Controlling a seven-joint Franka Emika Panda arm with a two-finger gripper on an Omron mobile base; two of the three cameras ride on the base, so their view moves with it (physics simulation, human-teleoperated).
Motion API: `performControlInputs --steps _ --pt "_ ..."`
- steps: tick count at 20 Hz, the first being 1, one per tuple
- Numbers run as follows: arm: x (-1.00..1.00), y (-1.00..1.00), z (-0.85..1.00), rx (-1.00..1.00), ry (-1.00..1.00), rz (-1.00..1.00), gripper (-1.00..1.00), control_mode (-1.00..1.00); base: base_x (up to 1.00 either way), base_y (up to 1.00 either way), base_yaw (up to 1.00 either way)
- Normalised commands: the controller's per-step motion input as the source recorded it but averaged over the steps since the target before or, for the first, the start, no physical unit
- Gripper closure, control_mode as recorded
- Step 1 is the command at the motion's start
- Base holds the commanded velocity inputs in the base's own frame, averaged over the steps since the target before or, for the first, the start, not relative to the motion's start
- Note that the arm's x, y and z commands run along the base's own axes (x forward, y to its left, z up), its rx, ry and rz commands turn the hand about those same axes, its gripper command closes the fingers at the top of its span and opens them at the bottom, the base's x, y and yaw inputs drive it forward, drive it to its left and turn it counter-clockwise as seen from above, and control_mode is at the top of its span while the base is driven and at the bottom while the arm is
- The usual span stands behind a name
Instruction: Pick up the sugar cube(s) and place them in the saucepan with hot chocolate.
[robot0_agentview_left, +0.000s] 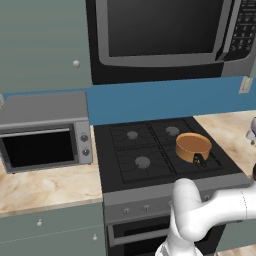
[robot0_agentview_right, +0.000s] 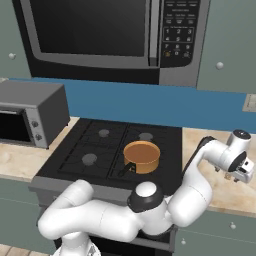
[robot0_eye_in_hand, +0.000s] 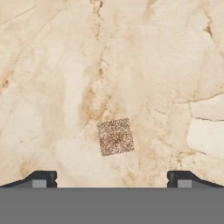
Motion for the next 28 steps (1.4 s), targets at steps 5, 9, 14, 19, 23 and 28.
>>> performControlInputs --steps 5,9,14,19,23,28 --pt "0.02 0.0 -0.02 0.0 0.0 0.0 -1.0 -1.0 0.0 0.0 0.0" --pt "0.03 -0.04 -0.01 0.0 0.0 0.0 -1.0 -1.0 0.0 0.0 0.0" --pt "0.15 -0.13 -0.13 -0.02 0.0 0.0 -1.0 -1.0 0.0 0.0 0.0" --pt "0.09 -0.01 -0.1 0.0 0.0 0.0 -1.0 -1.0 0.0 0.0 0.0" --pt "0.04 0.0 -0.08 0.0 0.0 0.0 -1.0 -1.0 0.0 0.0 0.0" --pt "0.12 -0.02 -0.15 -0.02 0.0 0.0 -1.0 -1.0 0.0 0.0 0.0"
